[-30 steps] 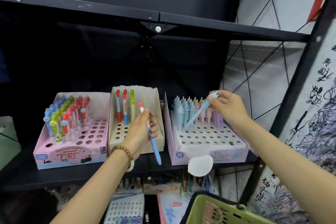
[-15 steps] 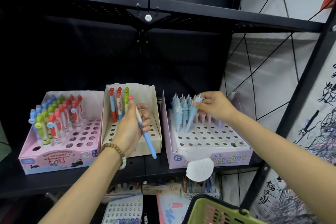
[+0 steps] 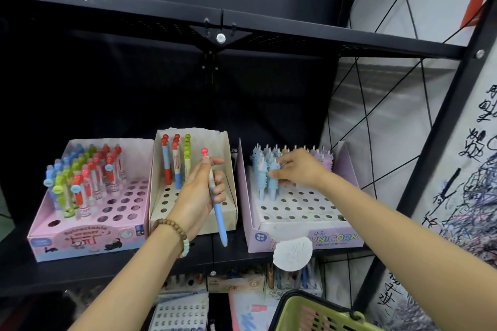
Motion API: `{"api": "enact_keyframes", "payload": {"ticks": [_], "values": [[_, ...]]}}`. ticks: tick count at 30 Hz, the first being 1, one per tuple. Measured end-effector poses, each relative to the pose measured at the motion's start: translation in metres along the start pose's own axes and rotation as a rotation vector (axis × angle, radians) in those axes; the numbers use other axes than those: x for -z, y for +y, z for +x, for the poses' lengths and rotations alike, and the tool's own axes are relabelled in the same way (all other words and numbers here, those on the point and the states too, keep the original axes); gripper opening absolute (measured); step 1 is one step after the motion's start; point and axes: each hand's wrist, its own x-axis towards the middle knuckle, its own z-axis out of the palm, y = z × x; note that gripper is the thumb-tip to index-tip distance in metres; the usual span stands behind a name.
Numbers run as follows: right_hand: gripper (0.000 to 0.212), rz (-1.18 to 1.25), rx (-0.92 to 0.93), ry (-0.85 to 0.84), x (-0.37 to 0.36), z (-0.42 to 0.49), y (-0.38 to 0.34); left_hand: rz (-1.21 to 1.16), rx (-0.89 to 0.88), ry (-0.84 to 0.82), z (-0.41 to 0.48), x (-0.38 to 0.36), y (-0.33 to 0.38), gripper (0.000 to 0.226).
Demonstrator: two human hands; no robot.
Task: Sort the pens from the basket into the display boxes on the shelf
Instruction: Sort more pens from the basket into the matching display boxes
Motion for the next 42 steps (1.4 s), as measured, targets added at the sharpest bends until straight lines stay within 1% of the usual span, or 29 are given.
{"api": "enact_keyframes", "payload": {"ticks": [2,3,5,6,7,9,10,11,12,13,15,17,20,23,24,26,28,29,32,36,39,42], "values": [[0.034,0.093,-0.013,0.045,-0.003,-0.003,0.008,-0.009,-0.003,0.004,-0.001,0.001,0.000,0.030],[0.032,0.142,-0.023,0.044,-0.003,-0.005,0.010,-0.018,0.001,0.008,-0.001,0.001,-0.001,0.029],[0.036,0.214,-0.048,0.006,-0.004,-0.011,0.013,-0.050,0.015,0.007,-0.003,0.002,0.000,0.024],[0.040,0.182,-0.040,0.009,-0.004,-0.014,0.012,-0.047,0.015,-0.006,-0.004,0.003,0.001,0.022],[0.041,0.103,-0.016,0.046,-0.004,-0.018,0.010,-0.021,0.005,-0.032,-0.006,0.004,0.002,0.020],[0.037,0.022,0.075,0.191,-0.003,-0.026,-0.003,0.091,-0.039,-0.097,-0.012,0.008,0.005,0.022],[0.032,0.045,0.129,0.255,-0.003,-0.030,-0.013,0.158,-0.064,-0.123,-0.014,0.010,0.007,0.025],[0.025,0.087,0.179,0.273,-0.005,-0.035,-0.024,0.215,-0.084,-0.140,-0.016,0.011,0.009,0.027],[0.019,0.149,0.214,0.236,-0.007,-0.040,-0.036,0.254,-0.096,-0.151,-0.018,0.013,0.011,0.029],[0.014,0.225,0.233,0.158,-0.012,-0.044,-0.049,0.273,-0.099,-0.155,-0.019,0.014,0.012,0.030],[0.013,0.348,0.240,-0.001,-0.025,-0.050,-0.073,0.277,-0.084,-0.143,-0.021,0.015,0.016,0.028],[0.014,0.429,0.248,-0.058,-0.040,-0.052,-0.092,0.278,-0.065,-0.142,-0.023,0.018,0.020,0.023],[0.021,0.551,0.247,-0.057,-0.060,-0.050,-0.109,0.295,-0.127,-0.166,-0.027,0.030,0.026,0.016],[0.025,0.577,0.259,-0.075,-0.075,-0.043,-0.123,0.335,-0.200,-0.096,-0.028,0.050,0.035,0.015],[0.025,0.601,0.264,-0.052,-0.078,-0.039,-0.128,0.397,-0.234,-0.048,-0.027,0.058,0.037,0.015],[0.023,0.641,0.278,0.080,-0.080,-0.028,-0.139,0.553,-0.331,0.048,-0.023,0.079,0.039,0.018],[0.019,0.594,0.318,0.205,-0.079,-0.014,-0.146,0.709,-0.401,0.115,-0.020,0.103,0.039,0.026],[0.018,0.545,0.344,0.234,-0.079,-0.008,-0.148,0.777,-0.401,0.127,-0.019,0.113,0.039,0.031],[0.019,0.416,0.381,0.242,-0.087,0.007,-0.147,0.937,-0.349,0.092,-0.015,0.131,0.035,0.043],[0.021,0.315,0.388,0.263,-0.107,0.017,-0.138,1.104,-0.307,0.037,-0.011,0.132,0.031,0.057],[0.023,0.307,0.364,0.274,-0.113,0.021,-0.135,1.158,-0.284,0.038,-0.011,0.132,0.028,0.066],[0.027,0.298,0.351,0.271,-0.113,0.025,-0.138,1.175,-0.278,0.043,-0.013,0.131,0.028,0.070]]}}
